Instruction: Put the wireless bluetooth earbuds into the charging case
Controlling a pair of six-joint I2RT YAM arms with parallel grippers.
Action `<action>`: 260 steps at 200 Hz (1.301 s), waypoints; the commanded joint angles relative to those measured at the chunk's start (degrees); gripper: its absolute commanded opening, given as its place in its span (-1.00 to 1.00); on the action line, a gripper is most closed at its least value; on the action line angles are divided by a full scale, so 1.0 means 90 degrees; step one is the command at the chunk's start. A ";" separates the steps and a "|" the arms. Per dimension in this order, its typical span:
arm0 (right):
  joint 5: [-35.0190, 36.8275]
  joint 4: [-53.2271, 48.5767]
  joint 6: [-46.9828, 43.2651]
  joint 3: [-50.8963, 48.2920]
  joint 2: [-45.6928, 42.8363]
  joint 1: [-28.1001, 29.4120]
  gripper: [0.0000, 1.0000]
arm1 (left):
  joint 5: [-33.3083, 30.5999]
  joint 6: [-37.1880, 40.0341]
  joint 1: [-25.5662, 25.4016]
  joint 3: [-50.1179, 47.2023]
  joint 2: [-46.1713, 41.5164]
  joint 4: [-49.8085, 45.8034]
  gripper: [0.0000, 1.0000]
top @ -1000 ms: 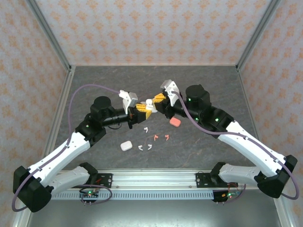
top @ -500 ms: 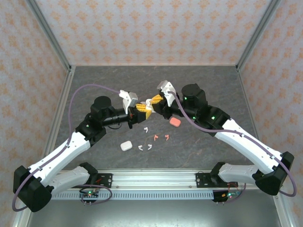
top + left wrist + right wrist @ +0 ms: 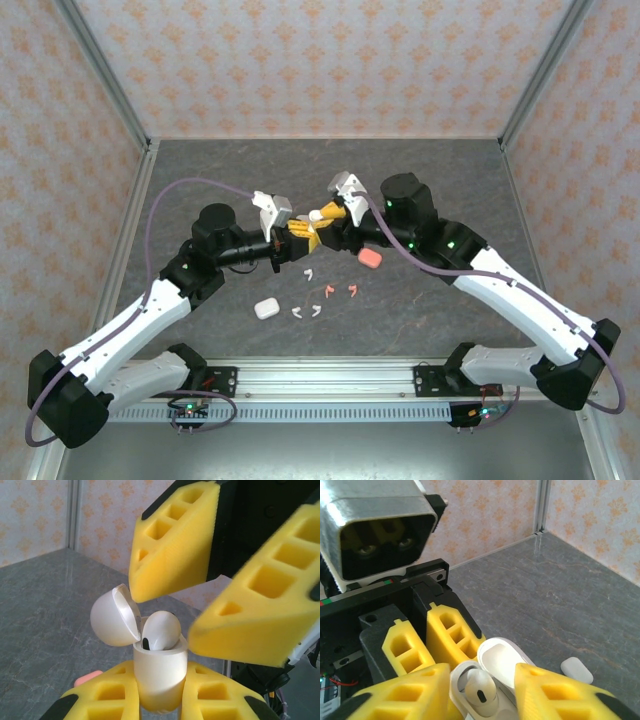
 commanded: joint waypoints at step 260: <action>0.0495 0.1004 0.3450 -0.1038 0.3048 -0.0885 0.07 | -0.0220 0.0180 -0.0038 0.0103 -0.1292 0.0101 -1.00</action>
